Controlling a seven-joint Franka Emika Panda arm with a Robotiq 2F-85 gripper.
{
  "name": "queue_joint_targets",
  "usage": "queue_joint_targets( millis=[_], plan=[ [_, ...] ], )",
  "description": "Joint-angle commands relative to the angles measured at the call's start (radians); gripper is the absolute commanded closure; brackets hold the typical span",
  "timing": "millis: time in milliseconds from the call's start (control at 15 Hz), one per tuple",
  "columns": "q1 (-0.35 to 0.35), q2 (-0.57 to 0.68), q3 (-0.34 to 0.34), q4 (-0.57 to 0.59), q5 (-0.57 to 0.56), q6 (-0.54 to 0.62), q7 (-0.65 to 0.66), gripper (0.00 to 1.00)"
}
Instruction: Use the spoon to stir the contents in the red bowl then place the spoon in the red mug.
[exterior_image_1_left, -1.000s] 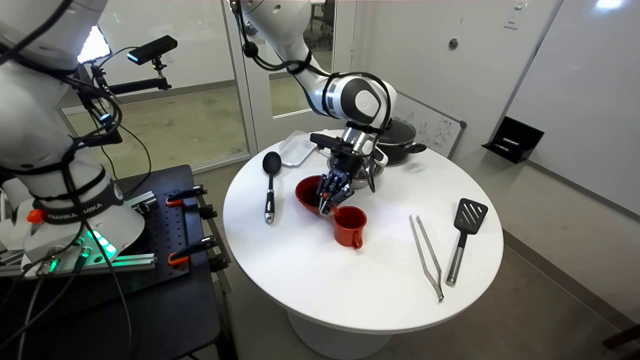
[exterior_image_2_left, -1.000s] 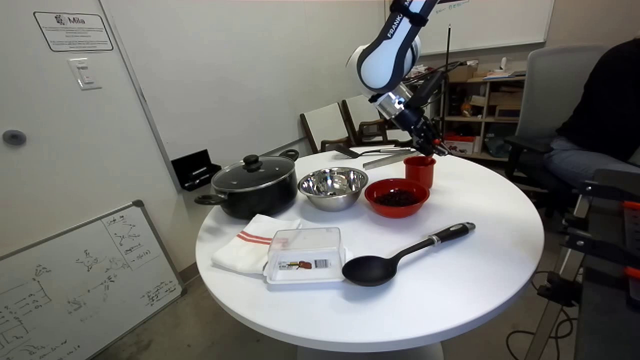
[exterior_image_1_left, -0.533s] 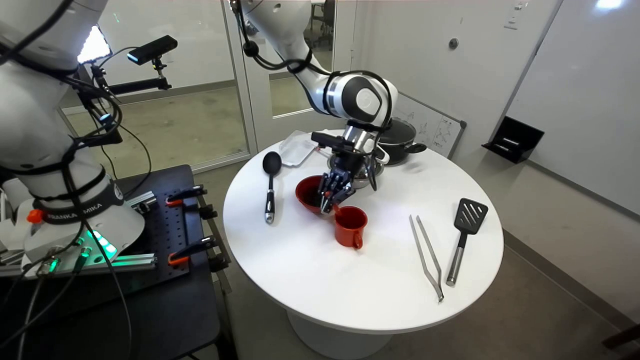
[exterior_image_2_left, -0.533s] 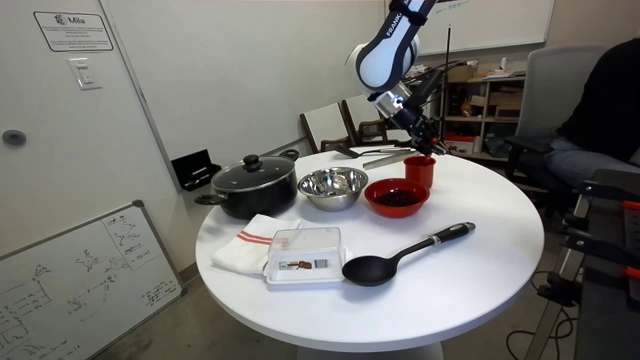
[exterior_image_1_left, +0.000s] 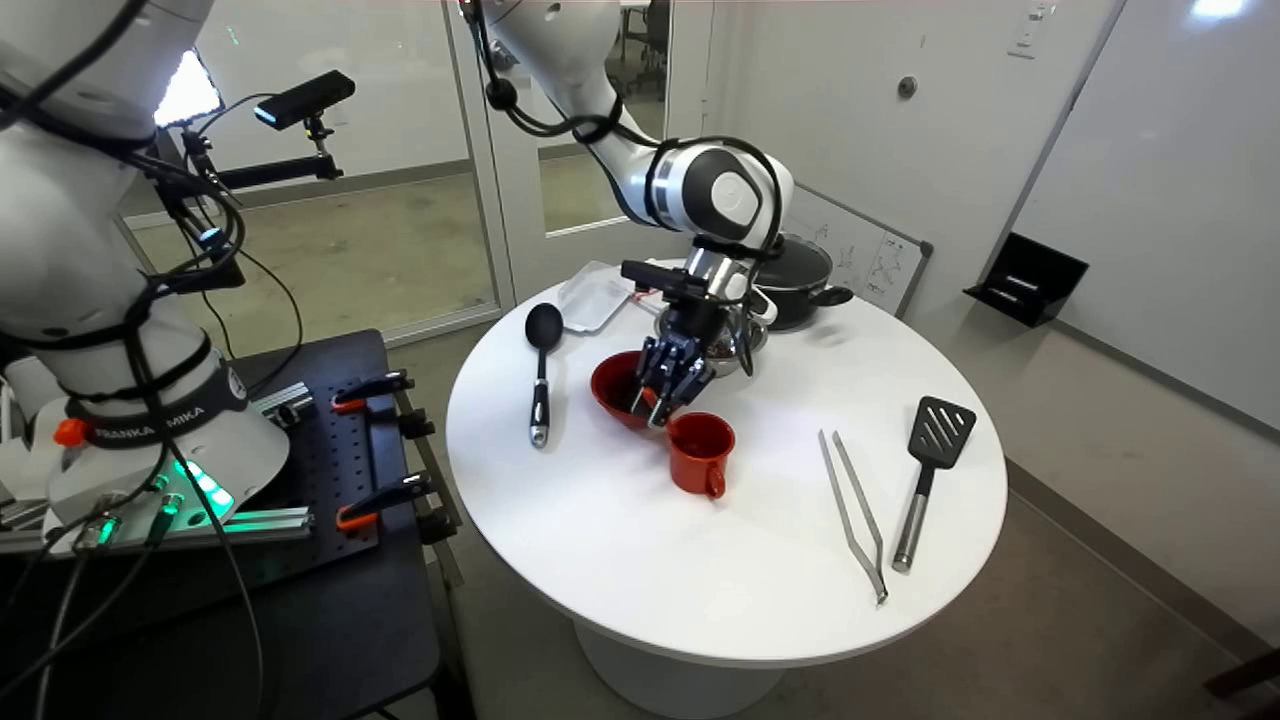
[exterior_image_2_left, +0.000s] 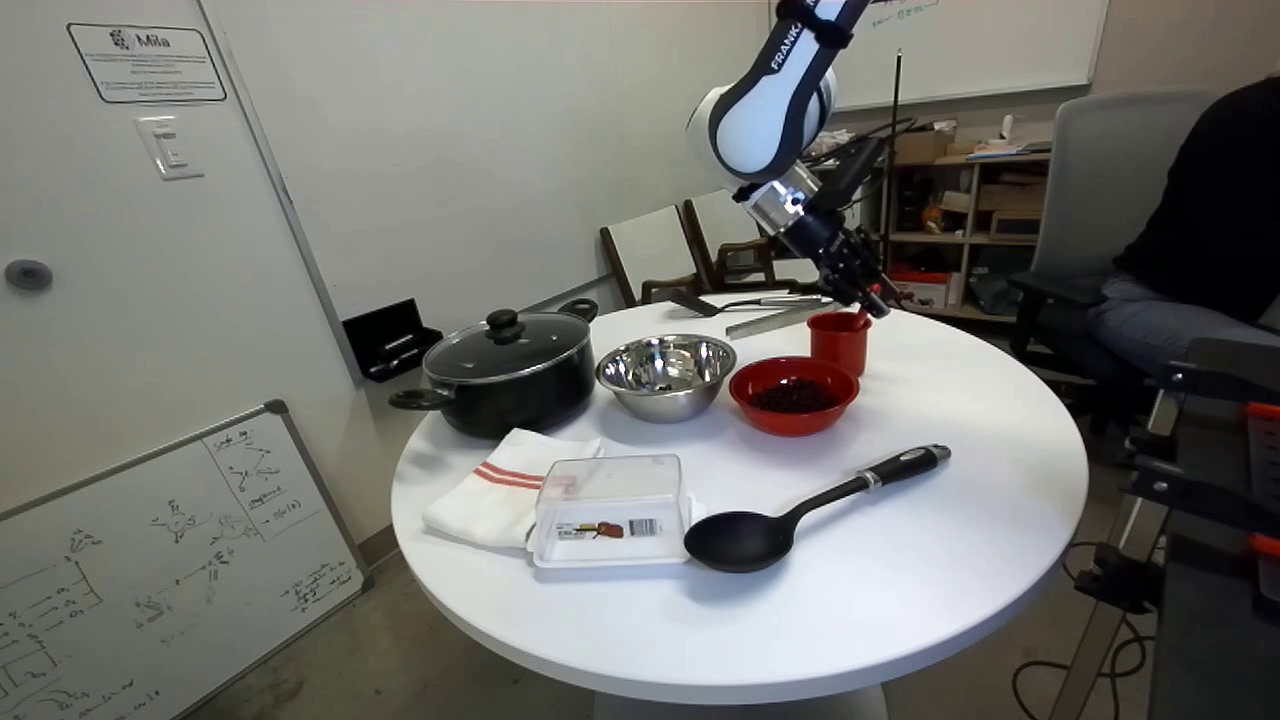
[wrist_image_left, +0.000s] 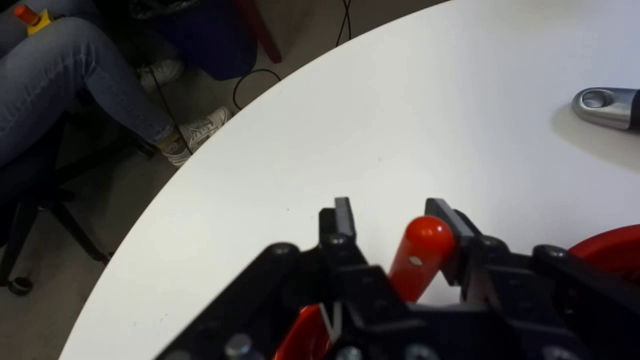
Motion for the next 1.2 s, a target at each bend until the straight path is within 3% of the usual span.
queue_joint_targets(
  millis=[0,200,267,400,733,933,1133],
  plan=[
    [0.027,-0.033,-0.010,-0.011,-0.013,-0.037,0.007,0.24],
    [0.054,-0.103,-0.010,-0.071,-0.038,-0.019,0.034,0.03],
    [0.067,-0.137,-0.009,-0.099,-0.053,-0.008,0.046,0.00],
    [0.096,-0.216,-0.006,-0.167,-0.093,0.024,0.086,0.00],
    [0.151,-0.497,0.031,-0.412,-0.177,0.238,0.201,0.00],
    [0.161,-0.649,0.056,-0.555,-0.232,0.365,0.254,0.00],
    [0.135,-0.769,0.082,-0.713,-0.215,0.559,0.261,0.00]
  ],
)
